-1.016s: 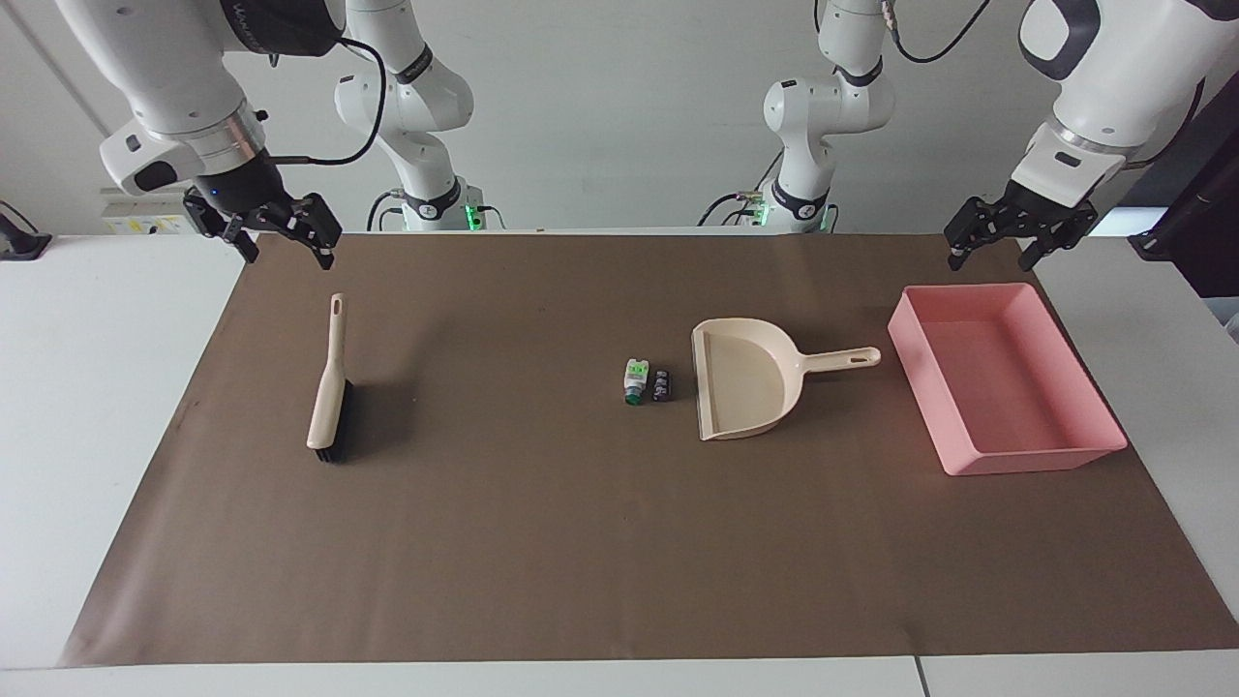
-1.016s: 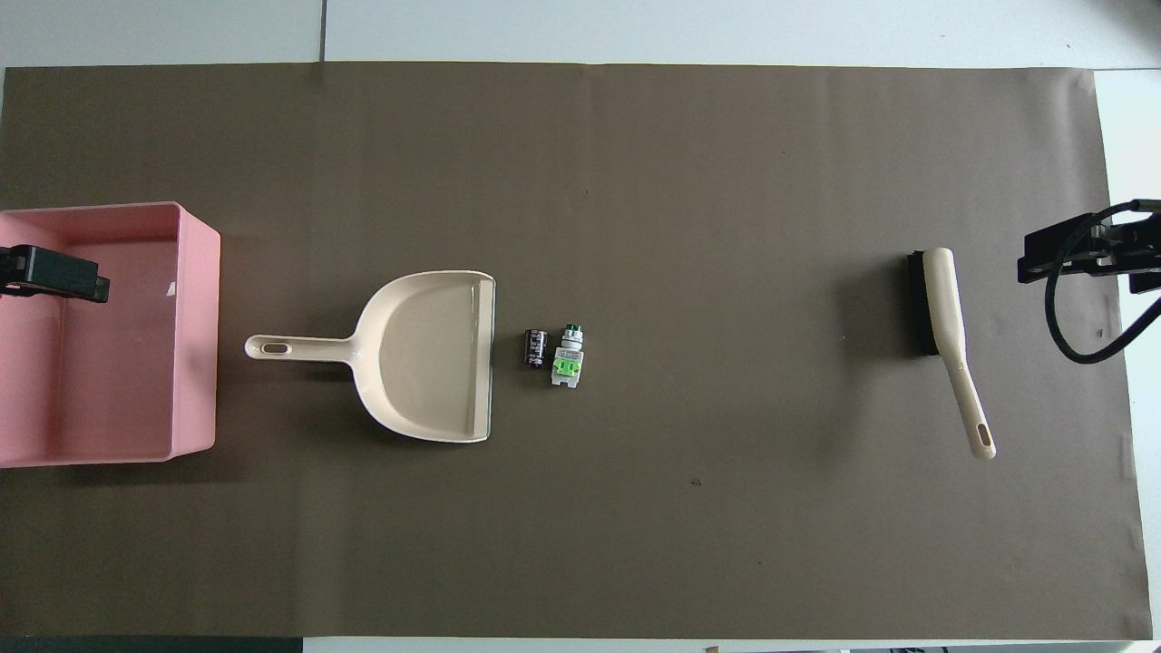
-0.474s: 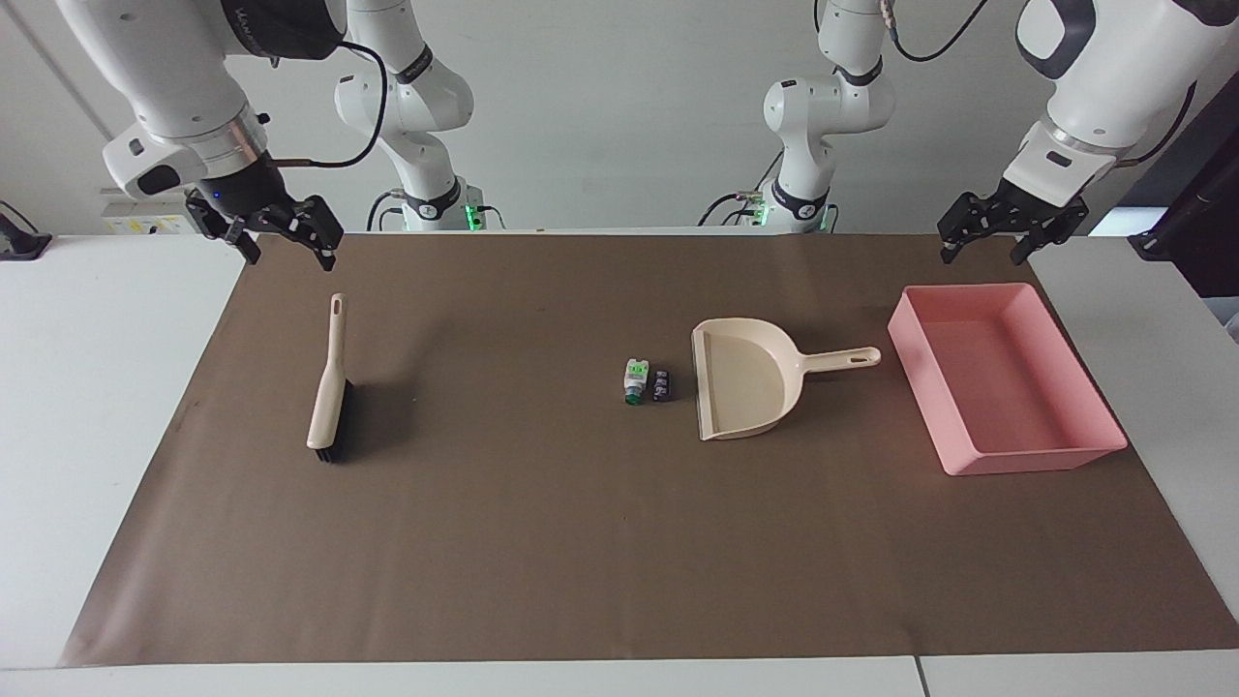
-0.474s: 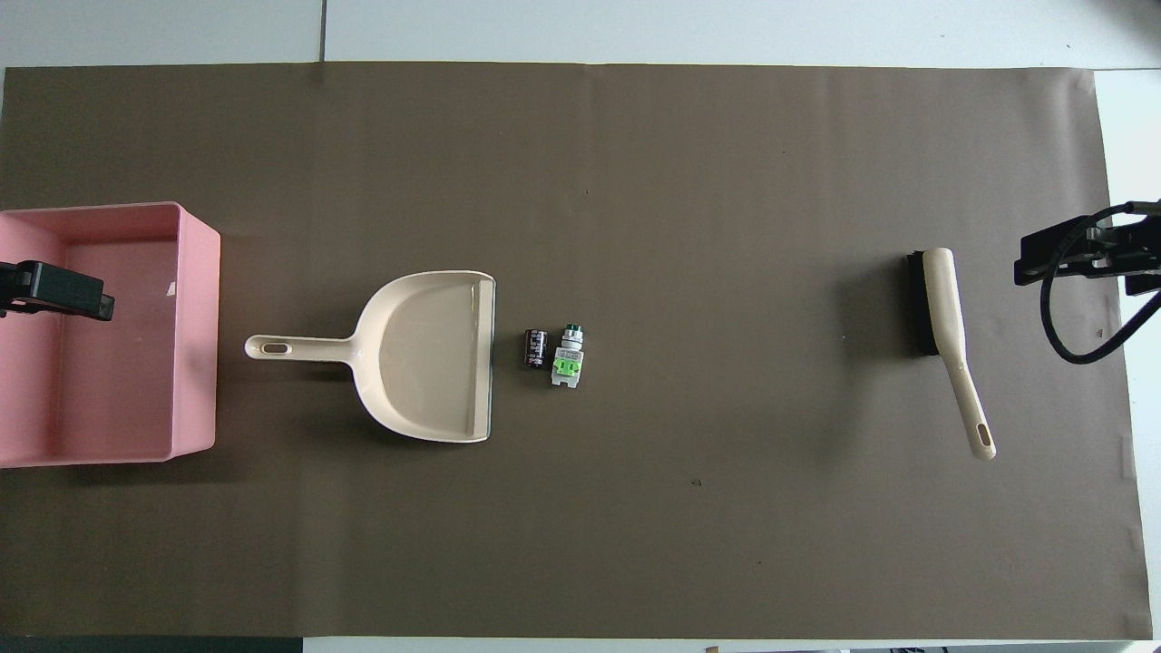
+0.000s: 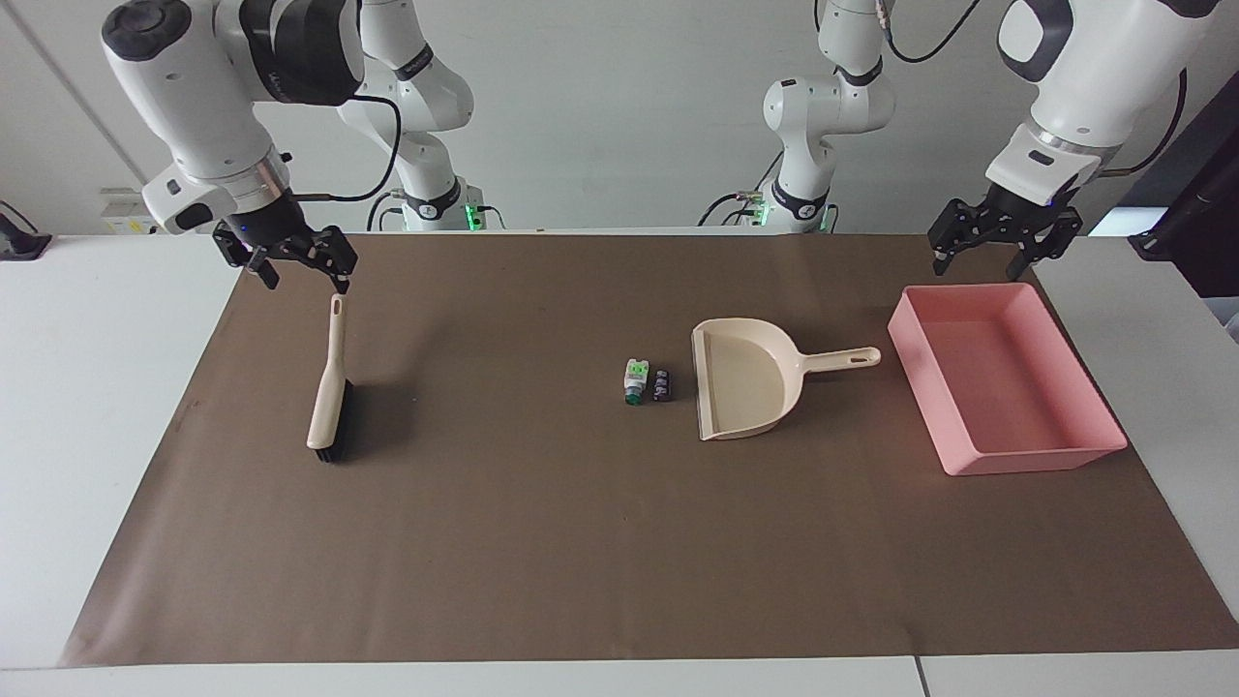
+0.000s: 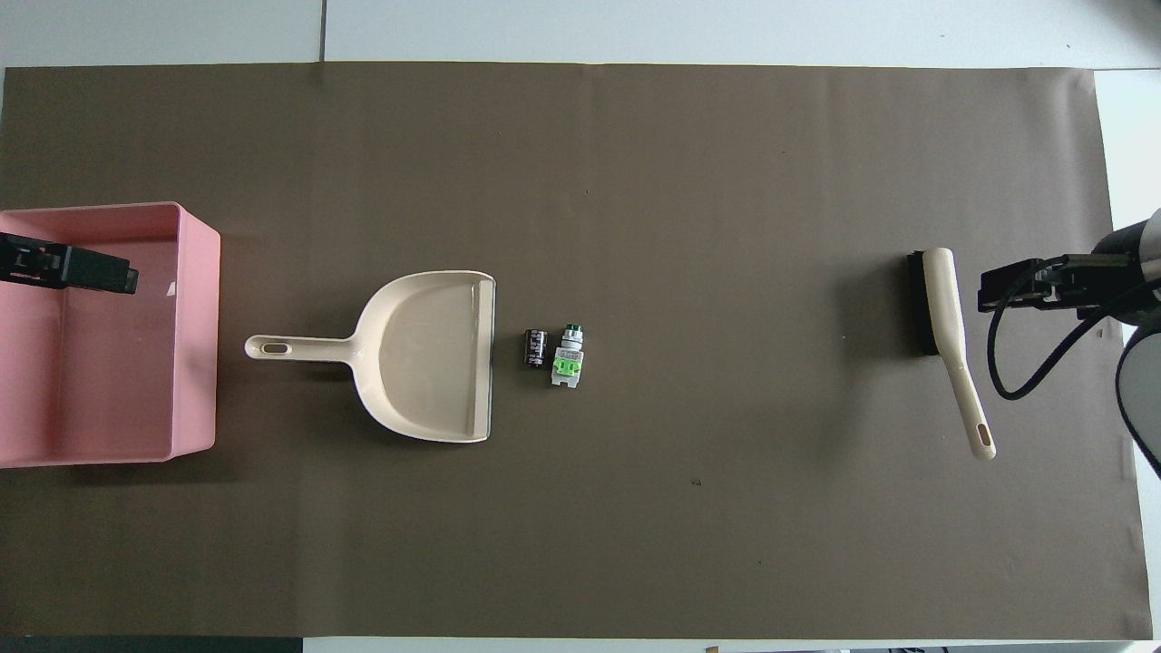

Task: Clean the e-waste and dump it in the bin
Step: 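Grasp the dustpan handle with the left gripper while the right gripper grasps the brush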

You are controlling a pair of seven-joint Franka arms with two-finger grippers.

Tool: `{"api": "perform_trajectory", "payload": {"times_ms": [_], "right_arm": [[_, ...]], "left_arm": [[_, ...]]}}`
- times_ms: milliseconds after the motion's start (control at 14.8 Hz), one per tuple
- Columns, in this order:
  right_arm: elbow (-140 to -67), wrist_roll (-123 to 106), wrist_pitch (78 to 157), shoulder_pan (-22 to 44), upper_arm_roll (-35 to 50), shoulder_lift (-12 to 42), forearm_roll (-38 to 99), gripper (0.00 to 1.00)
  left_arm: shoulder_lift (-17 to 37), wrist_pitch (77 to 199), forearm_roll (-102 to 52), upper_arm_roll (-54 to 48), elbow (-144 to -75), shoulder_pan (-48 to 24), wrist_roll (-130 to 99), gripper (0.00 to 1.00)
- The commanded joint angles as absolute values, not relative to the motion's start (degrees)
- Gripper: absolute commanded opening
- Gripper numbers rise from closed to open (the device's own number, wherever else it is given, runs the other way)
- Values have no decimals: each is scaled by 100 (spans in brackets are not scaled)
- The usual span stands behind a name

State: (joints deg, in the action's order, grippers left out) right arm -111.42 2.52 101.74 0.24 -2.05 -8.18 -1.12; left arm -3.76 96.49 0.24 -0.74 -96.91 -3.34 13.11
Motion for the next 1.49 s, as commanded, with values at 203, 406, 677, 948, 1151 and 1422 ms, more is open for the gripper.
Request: {"api": "perform_trajectory", "payload": {"times_ms": [203, 406, 677, 948, 1151, 1422], "right_arm": [[-13041, -325, 11687, -351, -202, -1196, -123, 100], [-13394, -561, 12286, -527, -202, -1011, -114, 100], [-13649, -800, 12761, -844, -202, -765, -62, 100], [-13763, -817, 12885, -905, -202, -607, 219, 100], [-13877, -949, 12928, -932, -202, -615, 369, 99], [-13992, -967, 13096, -932, -202, -633, 369, 95]], "left_arm": [[-781, 10378, 9, -35, -10658, -615, 4136, 99], [-879, 10889, 9, -35, -11302, -764, 5559, 99], [-809, 11178, 305, -44, -11741, -992, 6442, 98], [-686, 11732, 1342, -70, -12444, -1423, 6434, 98], [-554, 12093, 1564, -62, -12726, -1564, 6390, 98], [-159, 12277, 2028, -70, -12805, -1828, 5777, 98]]}}
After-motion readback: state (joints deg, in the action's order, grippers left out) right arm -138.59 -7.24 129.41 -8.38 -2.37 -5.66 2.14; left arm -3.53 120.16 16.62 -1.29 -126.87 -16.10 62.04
